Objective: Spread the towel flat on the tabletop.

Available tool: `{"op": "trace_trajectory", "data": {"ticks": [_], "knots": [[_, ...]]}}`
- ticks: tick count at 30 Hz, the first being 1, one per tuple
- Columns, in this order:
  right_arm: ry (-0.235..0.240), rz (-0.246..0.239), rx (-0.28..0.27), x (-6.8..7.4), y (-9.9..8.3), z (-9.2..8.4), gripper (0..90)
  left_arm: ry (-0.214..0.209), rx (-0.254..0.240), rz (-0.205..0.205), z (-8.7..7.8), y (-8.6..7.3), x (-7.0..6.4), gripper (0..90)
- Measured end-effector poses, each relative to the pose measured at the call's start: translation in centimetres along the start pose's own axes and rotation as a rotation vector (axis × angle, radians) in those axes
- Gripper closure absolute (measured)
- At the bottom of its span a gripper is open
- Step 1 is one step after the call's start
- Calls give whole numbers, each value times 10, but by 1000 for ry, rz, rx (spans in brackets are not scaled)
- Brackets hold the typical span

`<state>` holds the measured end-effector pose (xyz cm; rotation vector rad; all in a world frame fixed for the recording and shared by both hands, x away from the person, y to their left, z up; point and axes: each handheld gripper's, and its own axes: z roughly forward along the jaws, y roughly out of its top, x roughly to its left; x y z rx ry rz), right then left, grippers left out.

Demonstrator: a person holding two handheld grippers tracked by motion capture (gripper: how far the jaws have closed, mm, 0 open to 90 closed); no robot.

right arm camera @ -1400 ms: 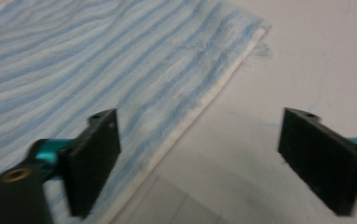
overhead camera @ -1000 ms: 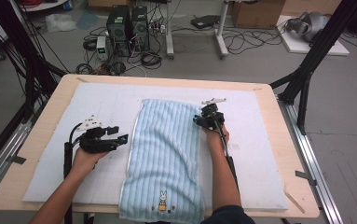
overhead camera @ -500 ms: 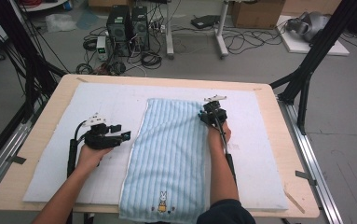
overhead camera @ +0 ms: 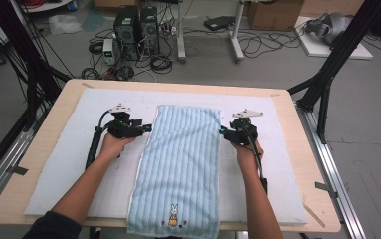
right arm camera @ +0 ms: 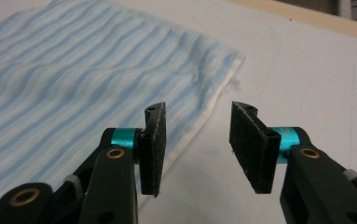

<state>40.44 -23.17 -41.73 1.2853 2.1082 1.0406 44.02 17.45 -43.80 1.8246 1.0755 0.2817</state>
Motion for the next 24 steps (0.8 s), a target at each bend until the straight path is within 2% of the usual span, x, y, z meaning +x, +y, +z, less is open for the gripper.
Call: {"op": "trace_trajectory", "data": {"ticks": [2, 5, 10, 12, 16, 17, 19, 20, 22, 23, 24], "knots": [[6, -2, 11, 1, -7, -7, 528, 10, 17, -10, 11, 5, 2, 408], [28, 1, -4, 3, -16, -21, 524, 53, 25, -20, 30, 15, 4, 406], [57, -22, -26, 10, -26, -38, 533, 99, 70, 12, 52, 28, 4, 428], [58, -36, -25, 12, -28, -40, 533, 117, 95, 39, 60, 31, 2, 446], [63, -38, -11, 12, -31, -39, 532, 153, 111, 67, 71, 31, -1, 482], [65, -38, -12, 12, -31, -40, 531, 173, 105, 81, 72, 31, -3, 509], [63, -36, -17, 13, -31, -40, 529, 212, 112, 145, 74, 30, -9, 549], [61, -40, -16, 13, -31, -39, 528, 196, 112, 158, 74, 30, -10, 618], [62, -36, -9, 13, -31, -37, 527, 200, 114, 176, 74, 31, -11, 796], [63, -35, -8, 13, -31, -36, 526, 219, 112, 171, 74, 31, -10, 840], [67, -36, -7, 14, -31, -35, 526, 238, 108, 156, 73, 31, -8, 846]]}}
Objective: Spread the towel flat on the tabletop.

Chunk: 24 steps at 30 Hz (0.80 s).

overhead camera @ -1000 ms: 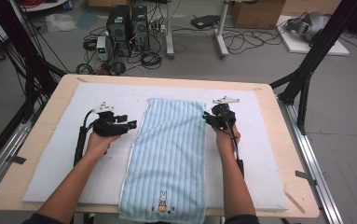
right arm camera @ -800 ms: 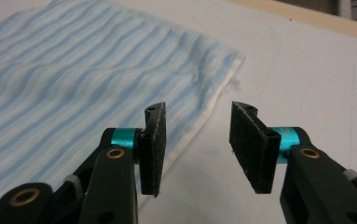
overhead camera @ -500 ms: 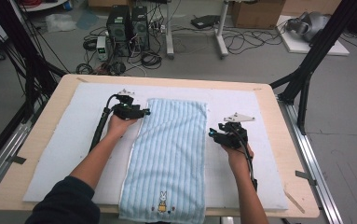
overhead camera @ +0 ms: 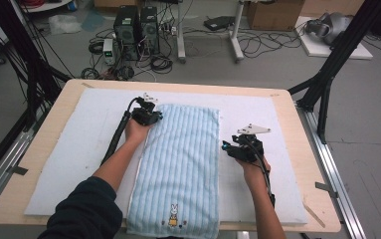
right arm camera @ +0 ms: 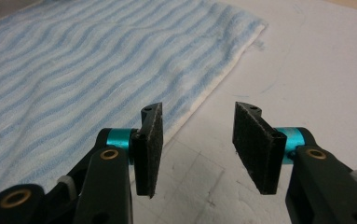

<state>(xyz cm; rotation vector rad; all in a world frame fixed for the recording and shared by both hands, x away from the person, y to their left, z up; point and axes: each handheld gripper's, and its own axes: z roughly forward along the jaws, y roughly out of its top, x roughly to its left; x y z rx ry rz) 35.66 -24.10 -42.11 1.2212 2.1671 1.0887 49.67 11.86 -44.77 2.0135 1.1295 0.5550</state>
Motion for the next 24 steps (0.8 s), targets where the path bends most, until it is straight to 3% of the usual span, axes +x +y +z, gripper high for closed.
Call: {"op": "trace_trajectory", "data": {"ticks": [4, 7, 9, 11, 17, 21, 24], "knots": [[-11, -2, 3, 1, 0, 6, 528, 66, -1, -57, -2, -2, 14, 848], [-23, 27, -13, -2, 0, 13, 541, 31, -8, -97, -3, -4, 21, 796], [-31, 57, -21, -7, 2, 20, 562, 6, -8, -124, -4, -4, 24, 613], [-36, 83, -24, -11, 5, 29, 595, -3, -9, -140, -7, -6, 26, 492], [-48, 123, -5, -18, 26, 65, 636, -70, -26, -149, -18, -10, 31, 446], [-15, 131, 39, -15, 36, 93, 617, -89, -41, -154, -23, -11, 32, 443], [-27, 80, 47, -9, 42, 105, 781, -101, -44, -156, -25, -13, 32, 444]]}}
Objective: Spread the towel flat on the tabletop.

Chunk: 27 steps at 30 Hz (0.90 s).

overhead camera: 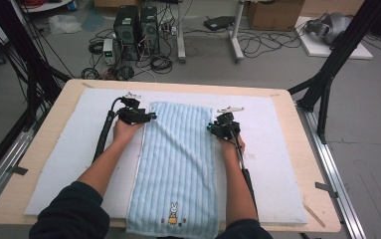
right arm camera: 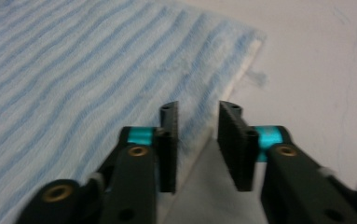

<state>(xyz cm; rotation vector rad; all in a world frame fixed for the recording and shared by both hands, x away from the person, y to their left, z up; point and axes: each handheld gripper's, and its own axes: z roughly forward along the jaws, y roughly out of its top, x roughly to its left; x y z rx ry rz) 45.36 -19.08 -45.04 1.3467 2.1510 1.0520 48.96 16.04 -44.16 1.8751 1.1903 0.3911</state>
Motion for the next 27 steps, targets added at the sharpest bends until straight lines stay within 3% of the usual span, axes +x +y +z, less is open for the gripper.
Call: {"op": "trace_trajectory", "data": {"ticks": [1, 2, 4, 6, 10, 11, 13, 14, 15, 17, 19, 21, 23, 27], "knots": [[-2, -19, 8, 0, 3, 2, 852, -3, -3, -4, -1, -1, 0, 446], [-13, -27, 20, 1, 6, 4, 865, -7, -3, -2, -1, -1, 0, 452], [-85, -62, 50, 1, 13, 6, 870, -19, 6, 5, -2, -3, -1, 487], [-135, -51, 60, -1, 16, 8, 867, -34, 24, 16, -2, -4, -2, 540], [-118, -14, 24, -1, 18, 4, 724, -34, 52, 45, 5, -7, -8, 571], [-114, -14, 17, 0, 19, 1, 709, -14, 51, 63, 5, -7, -11, 572], [-103, -10, 9, 0, 19, -6, 678, 31, 57, 93, 5, -6, -13, 666], [-90, -1, 4, -1, 18, -9, 668, 15, 56, 73, 4, -6, -10, 721], [-81, 7, 12, -2, 17, -13, 657, 10, 61, 67, 4, -6, -9, 853], [-61, 16, 24, -2, 15, -16, 651, 12, 57, 49, 4, -7, -8, 852], [-37, 12, 57, -1, 10, -14, 681, 20, 57, 52, 4, -7, -9, 854], [-35, -2, 98, 0, 5, -8, 785, 24, 59, 51, 4, -6, -9, 858], [-27, 12, 74, 0, 4, -7, 864, 37, 58, 43, 4, -6, -9, 864], [-100, -34, 56, 2, 7, -1, 872, 68, 40, 22, 5, -6, -6, 866]]}}
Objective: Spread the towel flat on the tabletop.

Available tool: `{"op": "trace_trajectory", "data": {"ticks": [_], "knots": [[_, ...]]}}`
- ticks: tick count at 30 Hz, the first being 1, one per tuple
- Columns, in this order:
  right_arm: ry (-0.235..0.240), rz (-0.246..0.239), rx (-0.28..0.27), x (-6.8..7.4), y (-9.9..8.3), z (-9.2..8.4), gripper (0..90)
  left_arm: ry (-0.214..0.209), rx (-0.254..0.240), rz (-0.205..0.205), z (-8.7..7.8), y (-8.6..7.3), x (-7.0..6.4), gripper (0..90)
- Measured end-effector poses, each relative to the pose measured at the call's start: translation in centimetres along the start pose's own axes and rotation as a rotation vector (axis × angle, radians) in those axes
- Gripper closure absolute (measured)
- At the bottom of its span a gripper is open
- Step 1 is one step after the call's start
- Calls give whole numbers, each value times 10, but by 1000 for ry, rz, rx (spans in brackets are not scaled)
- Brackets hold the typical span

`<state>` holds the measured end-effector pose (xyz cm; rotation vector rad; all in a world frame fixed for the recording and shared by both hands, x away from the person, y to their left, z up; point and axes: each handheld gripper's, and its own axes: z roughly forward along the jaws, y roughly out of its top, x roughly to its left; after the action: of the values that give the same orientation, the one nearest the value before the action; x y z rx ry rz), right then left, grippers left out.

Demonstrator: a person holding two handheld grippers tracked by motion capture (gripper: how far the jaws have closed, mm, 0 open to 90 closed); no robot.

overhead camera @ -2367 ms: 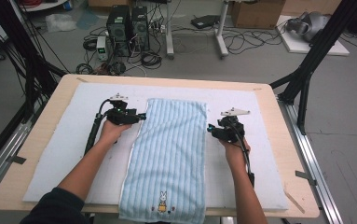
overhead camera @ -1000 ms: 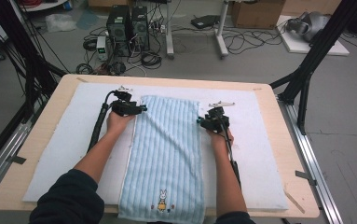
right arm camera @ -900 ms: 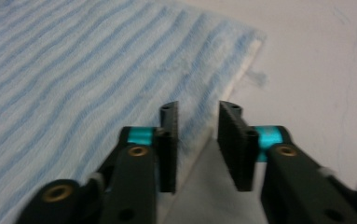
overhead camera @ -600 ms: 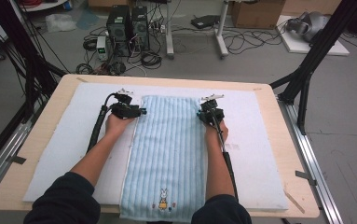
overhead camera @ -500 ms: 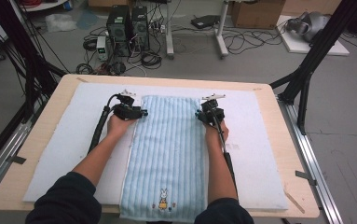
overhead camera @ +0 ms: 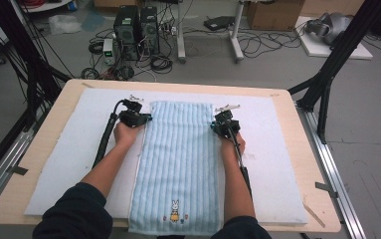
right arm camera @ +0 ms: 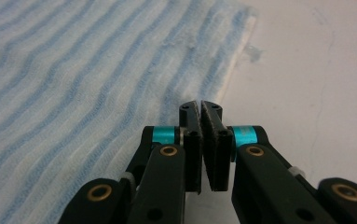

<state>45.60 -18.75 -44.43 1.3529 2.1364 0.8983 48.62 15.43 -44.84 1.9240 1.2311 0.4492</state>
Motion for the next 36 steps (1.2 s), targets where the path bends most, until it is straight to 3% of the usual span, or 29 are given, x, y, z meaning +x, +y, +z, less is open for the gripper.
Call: {"op": "trace_trajectory", "data": {"ticks": [3, 6, 7, 11, 14, 18, 20, 22, 23, 24, 25, 28, 31, 33, 35, 36], "knots": [[-8, 43, -35, -3, -1, 4, 855, -15, -14, -4, 1, -1, 2, 839], [7, 51, -43, -5, -2, 1, 743, 2, -13, -7, -3, -1, 6, 579], [6, 39, -48, -5, -3, -2, 704, -1, -23, -14, -4, -2, 7, 550], [64, 37, -60, -8, -8, -16, 652, -46, -59, -24, -14, -9, 8, 551], [115, 34, -52, -7, -16, -28, 620, -84, -46, -20, -18, -13, 5, 553], [120, -12, -41, -1, -32, -47, 597, -114, -31, -23, -19, -16, -1, 516], [142, -10, -22, 0, -39, -57, 577, -120, -31, -10, -19, -16, -7, 518], [162, -18, -36, 3, -47, -67, 577, -119, -12, 25, -17, -17, -11, 560], [171, -18, -31, 7, -50, -71, 571, -100, -4, 48, -17, -18, -13, 614], [180, -24, -24, 10, -53, -73, 559, -56, -12, 82, -17, -18, -17, 668], [183, -35, -1, 16, -58, -76, 545, -56, -12, 86, -17, -18, -17, 779], [124, -107, 26, 28, -70, -79, 531, -20, -19, 77, -16, -18, -18, 857], [85, -108, 23, 28, -75, -84, 521, 20, -25, 74, -15, -18, -17, 857], [77, -105, 22, 26, -76, -85, 496, 35, -33, 44, -16, -18, -14, 778], [94, -87, 1, 24, -77, -87, 472, 22, -35, 4, -19, -19, -9, 546], [112, -79, -19, 23, -78, -89, 459, 5, -43, -5, -21, -20, -6, 494]]}}
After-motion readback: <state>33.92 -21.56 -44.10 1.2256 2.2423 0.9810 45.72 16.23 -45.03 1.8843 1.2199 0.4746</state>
